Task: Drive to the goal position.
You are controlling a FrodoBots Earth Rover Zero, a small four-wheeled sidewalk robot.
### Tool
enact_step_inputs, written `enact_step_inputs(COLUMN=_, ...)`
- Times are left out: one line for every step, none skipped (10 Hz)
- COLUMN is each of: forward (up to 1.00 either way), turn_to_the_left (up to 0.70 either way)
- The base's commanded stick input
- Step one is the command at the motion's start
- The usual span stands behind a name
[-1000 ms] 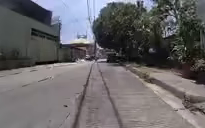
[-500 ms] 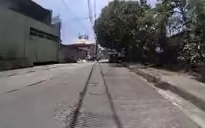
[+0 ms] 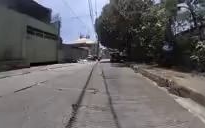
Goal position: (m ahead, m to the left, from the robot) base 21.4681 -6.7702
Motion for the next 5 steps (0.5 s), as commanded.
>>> enact_step_inputs(forward=1.0, turn_to_the_left=-0.05)
enact_step_inputs(forward=1.0, turn_to_the_left=-0.08)
enact_step_inputs(forward=1.0, turn_to_the_left=-0.11)
enact_step_inputs(forward=1.0, turn_to_the_left=-0.21)
enact_step_inputs(forward=1.0, turn_to_the_left=-0.31)
